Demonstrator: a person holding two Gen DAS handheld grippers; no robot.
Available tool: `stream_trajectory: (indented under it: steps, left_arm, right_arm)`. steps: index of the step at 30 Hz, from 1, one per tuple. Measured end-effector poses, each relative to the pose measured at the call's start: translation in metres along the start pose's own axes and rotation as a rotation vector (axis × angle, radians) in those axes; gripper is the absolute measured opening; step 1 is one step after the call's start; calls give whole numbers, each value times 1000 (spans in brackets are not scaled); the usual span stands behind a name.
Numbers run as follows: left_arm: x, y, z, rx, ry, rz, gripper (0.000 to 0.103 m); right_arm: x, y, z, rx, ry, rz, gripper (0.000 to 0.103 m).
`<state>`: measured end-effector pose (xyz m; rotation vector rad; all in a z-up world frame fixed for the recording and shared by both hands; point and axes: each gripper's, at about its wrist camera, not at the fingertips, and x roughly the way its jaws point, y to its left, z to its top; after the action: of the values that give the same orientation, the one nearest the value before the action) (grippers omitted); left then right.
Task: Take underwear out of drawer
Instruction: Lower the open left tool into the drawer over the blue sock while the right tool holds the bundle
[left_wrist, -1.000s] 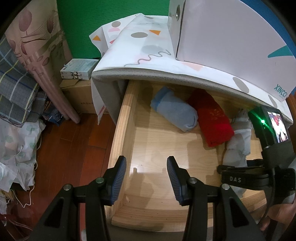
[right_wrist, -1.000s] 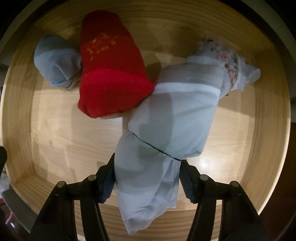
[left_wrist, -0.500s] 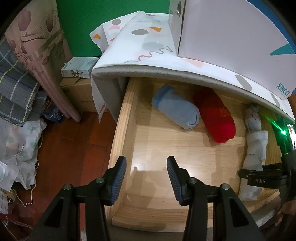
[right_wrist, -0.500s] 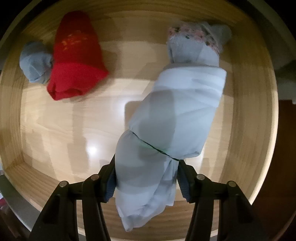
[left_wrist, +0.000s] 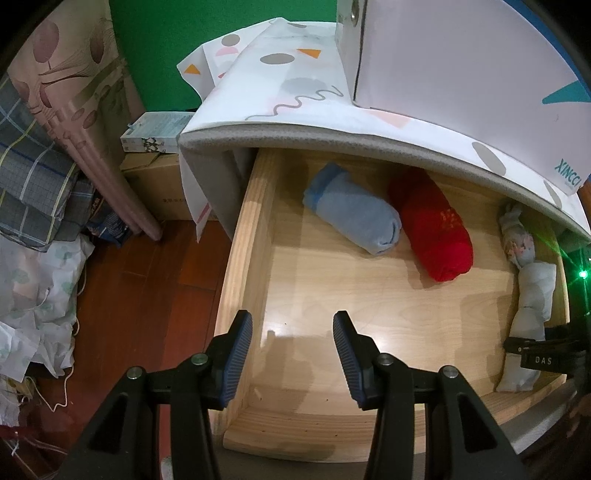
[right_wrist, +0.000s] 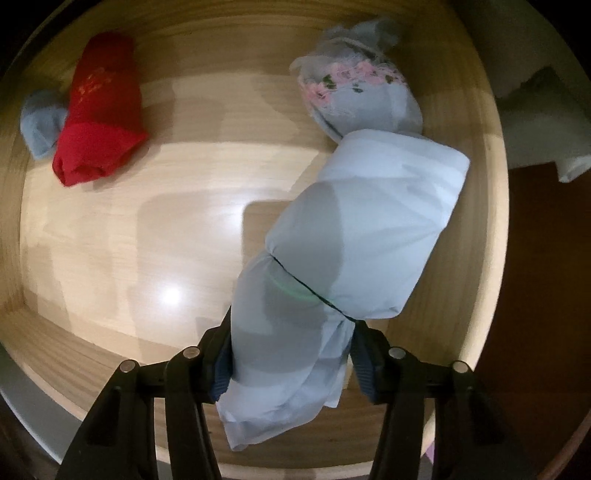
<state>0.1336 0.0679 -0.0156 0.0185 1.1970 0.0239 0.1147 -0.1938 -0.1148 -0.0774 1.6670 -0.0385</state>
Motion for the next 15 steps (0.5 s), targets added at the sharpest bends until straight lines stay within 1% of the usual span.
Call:
stream_trajectory:
  steps: [1,4,6,7,8,9,13,15]
  left_arm:
    - [0,-1,-1,1,1,1,47]
    - [1,-1,-1,3,8,3,47]
    - [2,-1,-1,3,16,2,47]
    - [2,-1,-1,3,17,3,47]
    - [2,-2,0,5,17,2,47]
    - [1,-2,0,7,15,-5,47]
    - [-2,-2,1,5,7,-52,47]
    - [-3,0,2,-13,5,-100,47]
  right_arm:
    - [0,3,-1,-13,-6,-20,50]
    - [1,17,-2,-37,-13,-36,50]
    - [4,26,-8,-46,-19,-42,50]
    - [4,17,-16,-51,-22,-45,51]
    - [4,26,-19,-57,-26,-51,51]
    - [0,36,-21,-60,-26,-57,51]
    - [-3,49,-23,-60,-33,-55,51]
    - [-7,43,-23,-61,-35,-52,51]
